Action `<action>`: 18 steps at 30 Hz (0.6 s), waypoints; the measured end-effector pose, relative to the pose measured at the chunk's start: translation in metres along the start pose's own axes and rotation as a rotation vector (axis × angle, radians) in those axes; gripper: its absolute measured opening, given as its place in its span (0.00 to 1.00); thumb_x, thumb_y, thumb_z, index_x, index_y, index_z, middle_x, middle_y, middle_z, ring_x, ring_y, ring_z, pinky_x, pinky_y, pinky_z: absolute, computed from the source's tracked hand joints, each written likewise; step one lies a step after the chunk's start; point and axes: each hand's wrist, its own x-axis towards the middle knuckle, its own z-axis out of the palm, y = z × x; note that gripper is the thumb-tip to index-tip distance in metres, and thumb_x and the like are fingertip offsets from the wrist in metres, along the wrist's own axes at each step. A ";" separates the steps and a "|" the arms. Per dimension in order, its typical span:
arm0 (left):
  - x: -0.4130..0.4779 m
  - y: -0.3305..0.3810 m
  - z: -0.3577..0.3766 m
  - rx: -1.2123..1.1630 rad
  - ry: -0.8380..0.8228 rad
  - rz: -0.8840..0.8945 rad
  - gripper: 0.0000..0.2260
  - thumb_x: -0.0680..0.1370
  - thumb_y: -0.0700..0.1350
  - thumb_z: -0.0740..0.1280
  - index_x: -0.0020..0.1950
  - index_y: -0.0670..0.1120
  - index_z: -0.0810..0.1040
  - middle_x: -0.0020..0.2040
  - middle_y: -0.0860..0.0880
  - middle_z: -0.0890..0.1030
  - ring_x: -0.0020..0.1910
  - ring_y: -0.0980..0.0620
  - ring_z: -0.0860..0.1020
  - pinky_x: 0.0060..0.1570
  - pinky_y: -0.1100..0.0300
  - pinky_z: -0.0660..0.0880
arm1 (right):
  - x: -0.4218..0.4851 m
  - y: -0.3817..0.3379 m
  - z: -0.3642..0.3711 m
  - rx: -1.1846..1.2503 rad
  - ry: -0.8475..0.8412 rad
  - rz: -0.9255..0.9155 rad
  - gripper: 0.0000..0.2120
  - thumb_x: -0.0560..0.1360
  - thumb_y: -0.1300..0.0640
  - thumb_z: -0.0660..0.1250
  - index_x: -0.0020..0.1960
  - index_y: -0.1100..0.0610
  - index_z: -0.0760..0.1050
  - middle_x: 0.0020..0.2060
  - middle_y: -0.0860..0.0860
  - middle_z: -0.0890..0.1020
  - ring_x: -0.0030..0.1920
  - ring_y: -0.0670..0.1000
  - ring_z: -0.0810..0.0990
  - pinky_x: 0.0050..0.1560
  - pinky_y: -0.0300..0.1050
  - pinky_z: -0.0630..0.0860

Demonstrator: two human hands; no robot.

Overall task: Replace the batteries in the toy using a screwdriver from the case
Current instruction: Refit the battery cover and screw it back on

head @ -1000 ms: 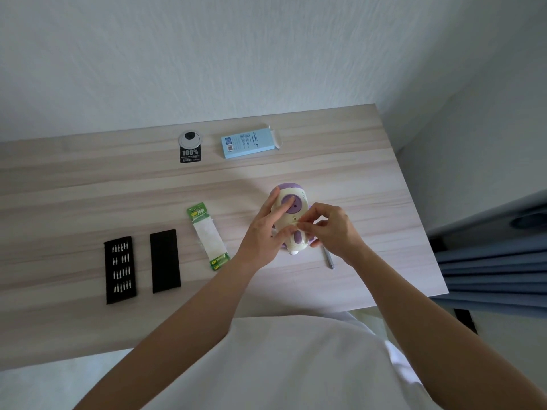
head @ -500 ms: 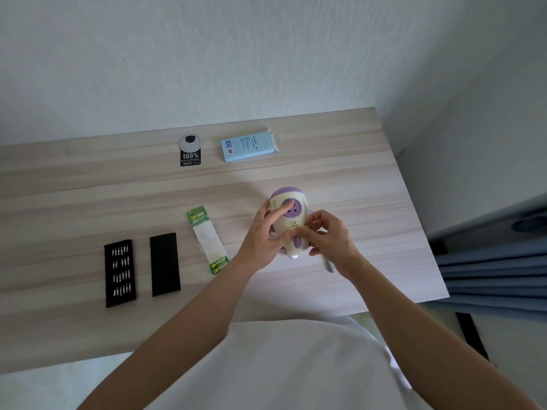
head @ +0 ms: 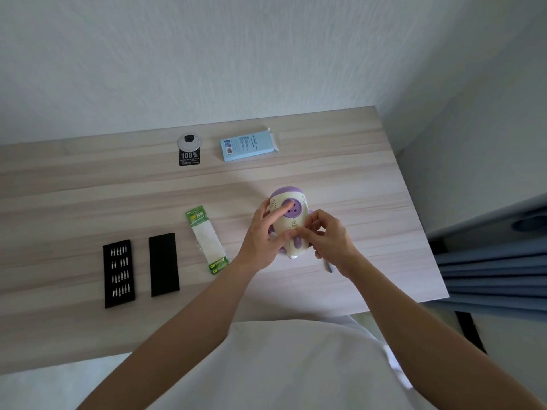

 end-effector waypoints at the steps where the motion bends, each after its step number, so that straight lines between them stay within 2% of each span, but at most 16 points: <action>1: 0.000 0.001 0.000 -0.008 0.000 -0.008 0.25 0.76 0.45 0.74 0.70 0.63 0.74 0.74 0.52 0.62 0.69 0.50 0.71 0.45 0.50 0.84 | 0.000 0.000 0.000 0.002 0.007 -0.002 0.09 0.75 0.59 0.72 0.47 0.63 0.74 0.35 0.52 0.74 0.32 0.51 0.72 0.25 0.44 0.69; 4: -0.002 0.010 -0.004 -0.001 -0.031 -0.011 0.26 0.76 0.46 0.74 0.69 0.65 0.72 0.74 0.53 0.62 0.72 0.51 0.67 0.53 0.52 0.82 | -0.005 0.001 0.003 0.024 0.039 -0.016 0.09 0.75 0.59 0.73 0.47 0.61 0.75 0.36 0.53 0.75 0.30 0.50 0.73 0.25 0.43 0.71; 7: -0.009 0.012 -0.006 0.081 -0.071 0.031 0.32 0.73 0.52 0.74 0.72 0.67 0.62 0.74 0.53 0.61 0.73 0.53 0.64 0.67 0.53 0.74 | -0.012 0.006 0.006 0.084 0.089 0.005 0.08 0.76 0.56 0.73 0.48 0.58 0.75 0.40 0.53 0.77 0.30 0.49 0.74 0.27 0.41 0.73; 10: -0.018 0.009 -0.002 0.006 -0.088 -0.037 0.43 0.70 0.59 0.76 0.75 0.68 0.53 0.72 0.51 0.67 0.71 0.50 0.70 0.66 0.54 0.74 | -0.019 0.013 0.008 0.111 0.142 0.050 0.10 0.77 0.54 0.72 0.54 0.54 0.73 0.44 0.54 0.76 0.32 0.50 0.74 0.27 0.39 0.74; 12: -0.023 0.011 0.003 -0.202 -0.075 -0.095 0.39 0.71 0.49 0.78 0.72 0.67 0.57 0.67 0.52 0.73 0.64 0.53 0.77 0.56 0.61 0.78 | -0.023 0.016 0.010 0.104 0.143 0.080 0.15 0.77 0.52 0.71 0.59 0.54 0.71 0.46 0.55 0.77 0.33 0.50 0.75 0.28 0.41 0.76; 14: -0.026 0.011 0.007 -0.326 -0.061 -0.123 0.32 0.76 0.37 0.73 0.71 0.61 0.64 0.63 0.50 0.74 0.57 0.56 0.81 0.51 0.65 0.78 | -0.025 0.017 0.014 0.114 0.126 0.120 0.19 0.77 0.50 0.71 0.63 0.53 0.67 0.49 0.55 0.77 0.34 0.50 0.77 0.31 0.43 0.79; 16: -0.028 0.009 0.010 -0.371 -0.057 -0.167 0.27 0.79 0.37 0.70 0.73 0.55 0.66 0.65 0.45 0.73 0.56 0.54 0.83 0.57 0.57 0.79 | -0.026 0.019 0.018 0.144 0.100 0.156 0.21 0.77 0.49 0.70 0.66 0.51 0.65 0.52 0.55 0.77 0.35 0.50 0.78 0.32 0.44 0.80; 18: -0.030 0.009 0.012 -0.431 -0.031 -0.223 0.27 0.77 0.42 0.71 0.73 0.56 0.67 0.66 0.46 0.74 0.61 0.50 0.81 0.62 0.47 0.78 | -0.026 0.020 0.022 0.180 0.085 0.176 0.21 0.78 0.48 0.69 0.66 0.49 0.65 0.53 0.56 0.77 0.35 0.49 0.79 0.33 0.45 0.79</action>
